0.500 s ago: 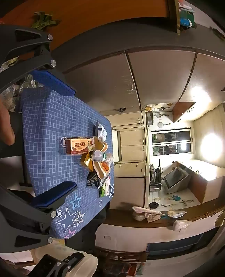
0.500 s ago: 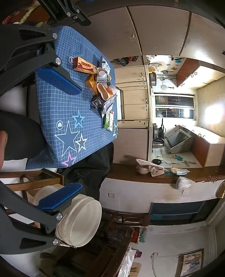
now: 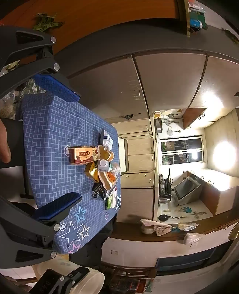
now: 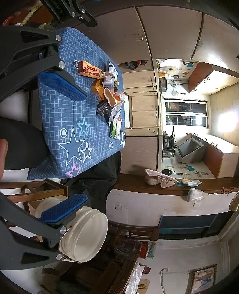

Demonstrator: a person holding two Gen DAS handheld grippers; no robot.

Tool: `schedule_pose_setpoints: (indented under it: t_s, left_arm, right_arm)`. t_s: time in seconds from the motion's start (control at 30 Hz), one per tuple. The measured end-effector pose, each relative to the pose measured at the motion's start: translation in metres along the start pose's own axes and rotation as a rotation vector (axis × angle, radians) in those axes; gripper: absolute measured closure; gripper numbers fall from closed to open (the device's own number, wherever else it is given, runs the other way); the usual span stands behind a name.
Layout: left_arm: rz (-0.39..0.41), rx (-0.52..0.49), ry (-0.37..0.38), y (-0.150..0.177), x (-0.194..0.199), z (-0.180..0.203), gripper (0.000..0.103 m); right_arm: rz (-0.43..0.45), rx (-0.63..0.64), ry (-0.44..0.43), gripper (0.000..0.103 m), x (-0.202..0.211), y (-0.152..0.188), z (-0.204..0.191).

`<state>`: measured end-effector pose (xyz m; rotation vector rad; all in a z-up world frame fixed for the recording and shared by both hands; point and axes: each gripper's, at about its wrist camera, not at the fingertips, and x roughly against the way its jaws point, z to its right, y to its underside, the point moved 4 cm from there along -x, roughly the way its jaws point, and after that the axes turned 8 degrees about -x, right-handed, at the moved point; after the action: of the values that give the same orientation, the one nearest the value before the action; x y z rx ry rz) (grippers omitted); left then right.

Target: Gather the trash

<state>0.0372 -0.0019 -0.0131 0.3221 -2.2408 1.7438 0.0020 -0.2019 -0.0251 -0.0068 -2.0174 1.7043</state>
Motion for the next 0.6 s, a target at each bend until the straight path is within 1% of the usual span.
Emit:
schedule_pose_setpoints:
  t_s: [0.6]
  left_arm:
    - [-0.003,0.002,-0.002,0.0006,-0.0008,-0.0016,0.005]
  right_arm:
    - [-0.003,0.005,0.001,0.005,-0.0010,0.0024,-0.0023]
